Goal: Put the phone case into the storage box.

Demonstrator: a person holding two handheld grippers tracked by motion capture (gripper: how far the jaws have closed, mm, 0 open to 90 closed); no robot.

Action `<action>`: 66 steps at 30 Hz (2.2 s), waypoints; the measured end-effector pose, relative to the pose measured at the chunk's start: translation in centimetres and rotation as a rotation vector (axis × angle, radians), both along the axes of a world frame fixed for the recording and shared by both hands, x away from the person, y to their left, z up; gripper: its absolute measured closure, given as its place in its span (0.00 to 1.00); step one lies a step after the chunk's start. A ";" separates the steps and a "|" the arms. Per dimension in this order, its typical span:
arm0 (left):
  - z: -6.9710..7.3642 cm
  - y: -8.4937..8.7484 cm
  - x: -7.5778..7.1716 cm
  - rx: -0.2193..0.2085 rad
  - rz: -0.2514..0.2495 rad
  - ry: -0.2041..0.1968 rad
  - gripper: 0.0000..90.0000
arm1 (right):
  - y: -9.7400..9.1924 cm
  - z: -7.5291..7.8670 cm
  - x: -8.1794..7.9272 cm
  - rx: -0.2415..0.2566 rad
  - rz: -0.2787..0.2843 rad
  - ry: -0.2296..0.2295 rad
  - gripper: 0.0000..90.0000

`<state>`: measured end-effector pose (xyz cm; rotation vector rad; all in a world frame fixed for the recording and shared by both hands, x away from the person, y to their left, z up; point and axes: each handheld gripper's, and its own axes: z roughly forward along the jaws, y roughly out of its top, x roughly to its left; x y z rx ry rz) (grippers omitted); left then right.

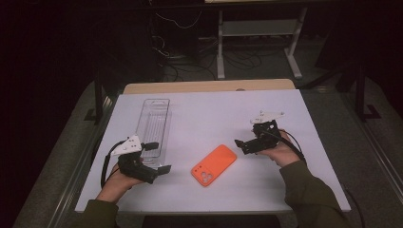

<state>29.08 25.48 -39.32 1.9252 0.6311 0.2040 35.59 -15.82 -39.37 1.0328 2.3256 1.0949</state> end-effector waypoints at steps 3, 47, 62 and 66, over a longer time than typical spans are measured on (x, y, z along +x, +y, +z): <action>0.0 0.0 0.0 -0.005 0.000 -0.006 0.00 | -0.5 -0.1 -0.7 0.007 -0.007 -0.020 0.00; 0.5 -0.5 0.2 -0.002 0.014 0.001 0.00 | -4.2 -2.9 -7.5 0.167 -0.024 -0.053 0.00; 1.1 -2.3 0.6 -0.008 0.006 0.039 0.00 | -3.9 -2.9 -7.4 0.152 -0.004 -0.053 0.00; 1.2 -2.6 0.7 0.001 0.011 0.038 0.00 | -3.9 -3.0 -7.4 0.143 0.000 -0.043 0.00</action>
